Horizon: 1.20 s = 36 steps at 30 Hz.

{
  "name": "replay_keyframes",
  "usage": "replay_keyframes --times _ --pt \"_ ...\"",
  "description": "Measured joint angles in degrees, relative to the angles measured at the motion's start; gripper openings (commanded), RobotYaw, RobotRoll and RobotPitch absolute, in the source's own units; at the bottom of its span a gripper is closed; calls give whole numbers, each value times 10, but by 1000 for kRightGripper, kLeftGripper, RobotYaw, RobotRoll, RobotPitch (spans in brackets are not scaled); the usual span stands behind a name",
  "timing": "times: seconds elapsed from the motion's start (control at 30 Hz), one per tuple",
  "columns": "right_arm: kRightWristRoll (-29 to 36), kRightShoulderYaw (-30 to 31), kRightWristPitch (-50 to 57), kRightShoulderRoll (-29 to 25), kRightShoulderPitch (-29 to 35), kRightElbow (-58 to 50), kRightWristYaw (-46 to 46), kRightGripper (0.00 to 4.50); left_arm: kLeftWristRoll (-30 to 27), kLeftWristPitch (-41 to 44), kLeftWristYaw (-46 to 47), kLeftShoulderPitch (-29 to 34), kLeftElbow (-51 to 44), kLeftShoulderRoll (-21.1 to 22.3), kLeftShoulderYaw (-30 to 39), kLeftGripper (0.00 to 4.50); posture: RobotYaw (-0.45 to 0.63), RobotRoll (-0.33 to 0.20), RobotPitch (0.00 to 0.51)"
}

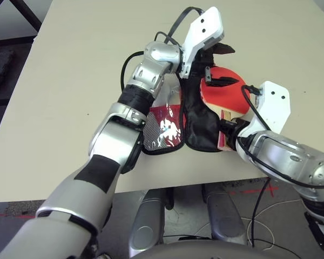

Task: Store the ping-pong paddle in its case and zip it.

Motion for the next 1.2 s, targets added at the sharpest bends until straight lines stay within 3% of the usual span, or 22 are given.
replay_keyframes --times 0.27,0.87,1.2 --pt "0 11 12 5 -25 13 15 1131 -5 82 -16 47 -102 68 -5 4500 -283 0 295" --pt "2 0 100 -16 -30 75 87 1131 -8 103 16 50 -116 65 -4 4500 -252 0 309" --pt "0 -35 162 47 -78 157 84 1131 -9 106 24 53 -116 66 -4 4500 -242 0 314"
